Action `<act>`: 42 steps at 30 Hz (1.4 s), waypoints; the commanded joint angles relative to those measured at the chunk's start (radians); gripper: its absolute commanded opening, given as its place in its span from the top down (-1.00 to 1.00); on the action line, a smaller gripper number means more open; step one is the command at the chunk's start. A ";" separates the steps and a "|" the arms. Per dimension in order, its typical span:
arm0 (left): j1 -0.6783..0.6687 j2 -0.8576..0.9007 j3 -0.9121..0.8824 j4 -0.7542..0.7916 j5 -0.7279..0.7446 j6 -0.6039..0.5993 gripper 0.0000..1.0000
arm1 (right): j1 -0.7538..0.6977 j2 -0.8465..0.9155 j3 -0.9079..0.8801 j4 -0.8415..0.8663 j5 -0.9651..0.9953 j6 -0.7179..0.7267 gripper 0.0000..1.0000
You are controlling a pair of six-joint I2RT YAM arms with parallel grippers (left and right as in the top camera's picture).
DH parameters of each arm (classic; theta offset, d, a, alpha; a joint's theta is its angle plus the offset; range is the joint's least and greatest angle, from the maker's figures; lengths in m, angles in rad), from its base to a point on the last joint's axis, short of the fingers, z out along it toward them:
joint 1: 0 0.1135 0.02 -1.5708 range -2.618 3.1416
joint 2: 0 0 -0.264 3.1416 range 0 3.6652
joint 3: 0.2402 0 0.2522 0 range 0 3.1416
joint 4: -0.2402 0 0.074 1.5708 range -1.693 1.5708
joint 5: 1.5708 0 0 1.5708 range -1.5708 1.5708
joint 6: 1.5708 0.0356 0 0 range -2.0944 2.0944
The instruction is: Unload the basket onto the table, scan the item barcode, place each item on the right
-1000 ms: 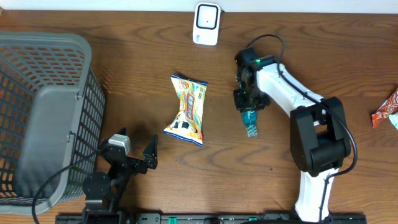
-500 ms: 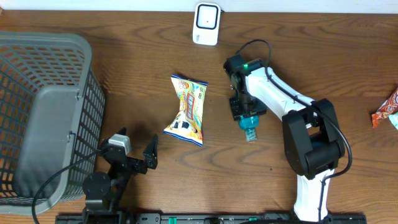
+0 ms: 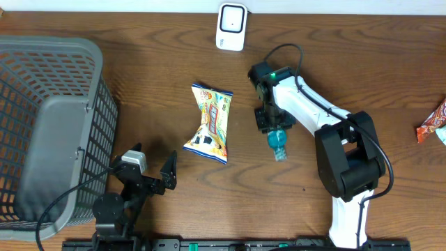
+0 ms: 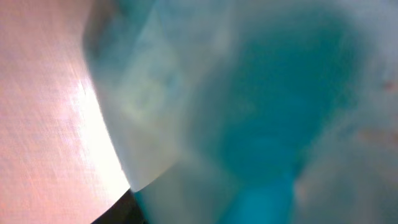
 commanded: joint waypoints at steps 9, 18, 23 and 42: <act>0.003 -0.003 -0.019 -0.023 0.002 -0.006 -0.96 | 0.005 -0.024 0.025 -0.226 -0.028 0.100 -0.19; 0.003 -0.003 -0.019 -0.023 0.002 -0.006 -0.96 | 0.005 -0.024 -0.227 0.001 -0.134 0.100 0.25; 0.003 -0.003 -0.019 -0.023 0.002 -0.006 -0.96 | 0.008 -0.024 -0.251 0.082 -0.100 0.100 0.21; 0.003 -0.003 -0.019 -0.023 0.002 -0.006 -0.96 | 0.030 -0.023 -0.414 0.259 -0.163 0.099 0.31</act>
